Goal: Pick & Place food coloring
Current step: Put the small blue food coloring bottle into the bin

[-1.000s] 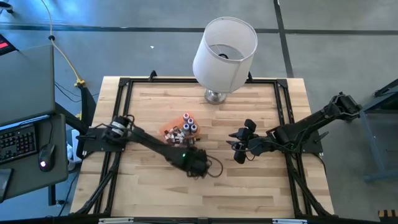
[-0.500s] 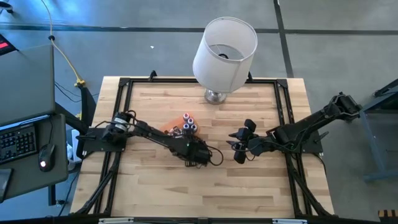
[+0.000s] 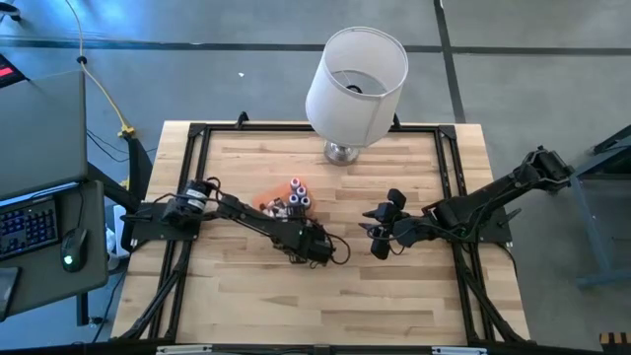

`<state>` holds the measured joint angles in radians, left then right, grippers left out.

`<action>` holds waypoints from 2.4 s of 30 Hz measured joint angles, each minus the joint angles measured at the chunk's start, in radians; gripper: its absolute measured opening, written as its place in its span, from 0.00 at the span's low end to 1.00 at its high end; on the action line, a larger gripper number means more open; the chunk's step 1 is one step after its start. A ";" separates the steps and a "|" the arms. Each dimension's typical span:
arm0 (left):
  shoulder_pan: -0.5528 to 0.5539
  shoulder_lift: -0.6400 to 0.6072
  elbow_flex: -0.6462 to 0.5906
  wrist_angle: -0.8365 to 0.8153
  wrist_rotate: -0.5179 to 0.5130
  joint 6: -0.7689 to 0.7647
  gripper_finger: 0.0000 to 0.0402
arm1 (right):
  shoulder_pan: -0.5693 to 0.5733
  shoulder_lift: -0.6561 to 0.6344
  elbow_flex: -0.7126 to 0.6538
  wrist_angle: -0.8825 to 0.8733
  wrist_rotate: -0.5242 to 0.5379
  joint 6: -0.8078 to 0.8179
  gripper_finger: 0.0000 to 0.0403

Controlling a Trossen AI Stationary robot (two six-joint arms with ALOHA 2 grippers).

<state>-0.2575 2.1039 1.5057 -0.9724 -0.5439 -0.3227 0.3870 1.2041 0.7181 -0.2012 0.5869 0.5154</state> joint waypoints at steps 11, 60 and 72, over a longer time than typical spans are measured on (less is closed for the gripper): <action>0.031 0.013 0.001 -0.018 0.036 0.004 0.41 | 0.000 0.000 0.000 0.004 0.000 0.000 0.34; 0.056 -0.201 0.056 -0.601 0.058 -0.378 0.18 | 0.000 0.001 -0.107 0.171 -0.067 0.022 0.34; 0.095 -0.239 -0.199 -0.294 0.119 -0.235 0.36 | -0.037 0.110 -0.330 0.827 -0.154 -0.358 0.34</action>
<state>-0.1627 1.8652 1.3063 -1.2668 -0.4251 -0.5578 0.3499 1.3138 0.3879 0.6256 0.4325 0.1571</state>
